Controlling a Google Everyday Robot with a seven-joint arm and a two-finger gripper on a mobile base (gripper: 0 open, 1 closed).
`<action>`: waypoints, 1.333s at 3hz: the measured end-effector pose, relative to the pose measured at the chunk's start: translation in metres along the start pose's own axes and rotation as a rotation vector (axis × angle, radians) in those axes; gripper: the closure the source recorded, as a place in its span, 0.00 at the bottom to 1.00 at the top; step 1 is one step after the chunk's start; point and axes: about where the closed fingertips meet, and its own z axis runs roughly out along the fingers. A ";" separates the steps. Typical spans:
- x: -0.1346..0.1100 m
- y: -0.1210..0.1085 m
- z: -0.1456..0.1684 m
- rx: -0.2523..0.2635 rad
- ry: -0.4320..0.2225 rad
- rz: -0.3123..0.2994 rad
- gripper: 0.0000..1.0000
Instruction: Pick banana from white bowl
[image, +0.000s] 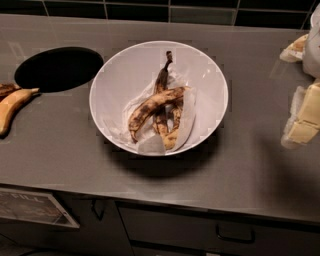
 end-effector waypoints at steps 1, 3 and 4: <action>0.000 0.000 0.000 0.000 0.000 -0.001 0.00; -0.042 -0.015 -0.007 0.007 0.010 -0.110 0.00; -0.089 -0.027 0.003 -0.013 0.012 -0.238 0.00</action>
Offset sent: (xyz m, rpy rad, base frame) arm 0.0053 0.0095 0.0061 -0.0160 -0.0004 0.0358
